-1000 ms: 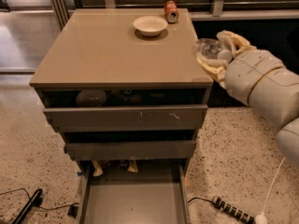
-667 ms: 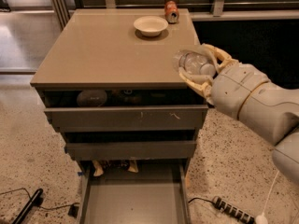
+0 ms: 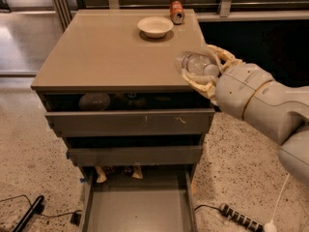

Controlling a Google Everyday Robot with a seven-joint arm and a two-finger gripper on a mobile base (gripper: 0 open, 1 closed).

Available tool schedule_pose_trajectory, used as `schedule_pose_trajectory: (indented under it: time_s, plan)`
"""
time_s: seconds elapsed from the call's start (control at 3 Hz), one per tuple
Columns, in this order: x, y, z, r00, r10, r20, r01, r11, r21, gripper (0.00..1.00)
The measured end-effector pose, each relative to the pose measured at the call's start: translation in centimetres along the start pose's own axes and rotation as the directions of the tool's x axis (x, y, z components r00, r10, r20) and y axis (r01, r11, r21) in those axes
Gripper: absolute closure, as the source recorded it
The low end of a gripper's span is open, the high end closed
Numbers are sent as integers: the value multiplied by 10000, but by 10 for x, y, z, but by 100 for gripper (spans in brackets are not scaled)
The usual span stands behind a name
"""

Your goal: Pick water bottle from bottom drawer and place on counter

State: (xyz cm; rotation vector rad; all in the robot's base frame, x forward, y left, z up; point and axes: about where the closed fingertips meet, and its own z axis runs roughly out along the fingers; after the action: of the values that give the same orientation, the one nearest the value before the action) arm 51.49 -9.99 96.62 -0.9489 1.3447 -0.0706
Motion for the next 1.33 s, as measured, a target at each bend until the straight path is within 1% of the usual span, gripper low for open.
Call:
schedule_pose_trajectory:
  time_s: [0.33, 0.67, 1.0, 1.33]
  plan:
    - [-31, 8, 39, 9985, 8, 543, 15, 9991, -428, 100]
    - [-55, 18, 80, 9968, 9, 799, 58, 9964, -840, 100]
    - [-52, 16, 79, 9969, 35, 780, 26, 9969, -786, 100]
    - [-41, 7, 80, 9974, 192, 696, -153, 9983, -558, 100]
